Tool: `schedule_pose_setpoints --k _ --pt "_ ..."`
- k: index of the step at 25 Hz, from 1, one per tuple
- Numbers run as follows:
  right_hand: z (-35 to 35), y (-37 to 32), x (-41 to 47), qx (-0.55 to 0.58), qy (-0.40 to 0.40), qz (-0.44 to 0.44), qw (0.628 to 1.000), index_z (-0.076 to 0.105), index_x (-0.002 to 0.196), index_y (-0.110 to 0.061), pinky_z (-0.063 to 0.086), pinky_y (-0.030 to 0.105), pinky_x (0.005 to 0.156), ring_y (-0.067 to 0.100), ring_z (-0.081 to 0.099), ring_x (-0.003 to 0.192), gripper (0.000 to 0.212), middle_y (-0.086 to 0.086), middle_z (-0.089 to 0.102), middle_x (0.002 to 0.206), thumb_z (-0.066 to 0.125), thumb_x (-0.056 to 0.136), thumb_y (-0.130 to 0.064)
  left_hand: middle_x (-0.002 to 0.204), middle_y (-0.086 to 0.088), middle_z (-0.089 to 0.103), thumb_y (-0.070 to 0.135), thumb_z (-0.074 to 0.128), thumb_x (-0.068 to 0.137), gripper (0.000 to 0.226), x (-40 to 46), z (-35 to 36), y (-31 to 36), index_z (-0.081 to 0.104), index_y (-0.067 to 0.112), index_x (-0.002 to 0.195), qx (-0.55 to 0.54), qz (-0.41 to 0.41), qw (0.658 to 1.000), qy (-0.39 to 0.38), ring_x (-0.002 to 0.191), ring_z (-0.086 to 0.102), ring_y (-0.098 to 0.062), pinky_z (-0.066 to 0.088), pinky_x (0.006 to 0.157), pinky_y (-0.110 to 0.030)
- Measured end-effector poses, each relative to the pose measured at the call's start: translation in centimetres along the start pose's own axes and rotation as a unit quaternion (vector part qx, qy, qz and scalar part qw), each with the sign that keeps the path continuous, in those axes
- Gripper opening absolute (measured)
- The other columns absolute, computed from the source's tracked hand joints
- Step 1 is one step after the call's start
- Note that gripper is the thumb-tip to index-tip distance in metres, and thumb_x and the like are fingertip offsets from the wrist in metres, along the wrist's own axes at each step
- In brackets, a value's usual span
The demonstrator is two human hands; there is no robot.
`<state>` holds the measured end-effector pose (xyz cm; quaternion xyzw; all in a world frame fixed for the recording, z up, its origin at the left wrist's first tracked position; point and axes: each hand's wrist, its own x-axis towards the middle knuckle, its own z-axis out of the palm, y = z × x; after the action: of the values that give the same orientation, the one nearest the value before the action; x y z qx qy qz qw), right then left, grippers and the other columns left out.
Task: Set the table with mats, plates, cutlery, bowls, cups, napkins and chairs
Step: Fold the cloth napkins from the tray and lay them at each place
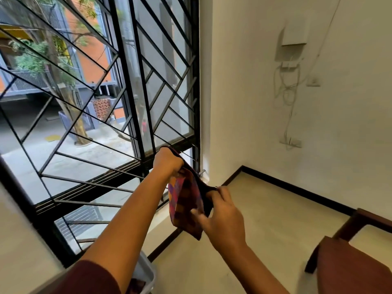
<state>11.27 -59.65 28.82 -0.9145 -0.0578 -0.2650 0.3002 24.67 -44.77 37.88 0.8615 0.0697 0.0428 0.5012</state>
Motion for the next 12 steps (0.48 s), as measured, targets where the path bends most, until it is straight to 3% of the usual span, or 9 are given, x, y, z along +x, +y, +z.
schedule_pose_setpoints --k 2,4,6,8,10,12 --pt "0.7 0.7 0.8 0.026 0.074 -0.016 0.997 0.070 0.097 -0.020 0.045 0.014 0.056 0.008 0.059 0.068 0.017 -0.013 0.055 0.098 0.071 0.086 -0.034 0.077 -0.023 0.068 0.000 0.062 0.079 0.002 0.3 -0.9 -0.3 0.061 -0.002 0.080 0.035 0.016 0.999 0.006 0.062 0.070 -0.037 0.060 0.064 -0.050" --pt "-0.3 1.5 2.4 0.106 0.132 0.005 0.986 0.073 0.087 -0.021 0.045 0.014 0.058 0.005 0.060 0.069 0.003 -0.014 0.059 0.088 0.075 0.084 -0.022 0.079 -0.017 0.071 0.009 0.062 0.082 0.009 0.5 -2.4 -0.9 0.066 0.001 0.084 0.065 0.047 0.997 0.023 0.065 0.071 -0.031 0.061 0.063 -0.046" --pt "-1.8 2.2 4.3 0.190 0.168 0.042 0.967 0.074 0.082 -0.022 0.051 0.025 0.064 0.004 0.062 0.074 0.004 -0.013 0.063 0.083 0.076 0.083 -0.019 0.077 -0.008 0.071 0.022 0.059 0.092 0.023 0.5 -4.3 -1.5 0.070 0.003 0.086 0.103 0.107 0.989 0.005 0.061 0.069 -0.015 0.060 0.064 -0.038" --pt "-3.1 2.8 6.3 0.280 0.180 0.080 0.939 0.074 0.081 -0.023 0.055 0.036 0.074 0.007 0.066 0.079 0.007 -0.009 0.067 0.083 0.075 0.084 -0.016 0.083 0.001 0.067 0.038 0.054 0.097 0.034 0.1 -6.1 -1.9 0.074 0.011 0.090 0.167 0.215 0.960 -0.066 0.068 0.063 -0.001 0.054 0.068 -0.028" --pt "-4.2 3.1 8.0 0.356 0.170 0.110 0.912 0.074 0.084 -0.024 0.057 0.042 0.082 0.015 0.069 0.086 0.011 -0.003 0.071 0.088 0.073 0.085 -0.013 0.089 0.004 0.068 0.041 0.060 0.090 0.027 -0.4 -7.4 -2.0 0.074 0.018 0.093 0.160 0.280 0.938 -0.129 0.080 0.063 -0.005 0.052 0.074 -0.025" --pt "-5.1 3.2 9.3 0.367 0.156 0.120 0.909 0.074 0.087 -0.024 0.058 0.043 0.083 0.018 0.069 0.086 0.010 0.001 0.072 0.090 0.072 0.085 -0.014 0.085 0.007 0.068 0.040 0.071 0.080 0.020 -0.5 -8.0 -2.1 0.073 0.022 0.088 0.130 0.303 0.935 -0.129 0.082 0.064 -0.005 0.052 0.071 -0.020"
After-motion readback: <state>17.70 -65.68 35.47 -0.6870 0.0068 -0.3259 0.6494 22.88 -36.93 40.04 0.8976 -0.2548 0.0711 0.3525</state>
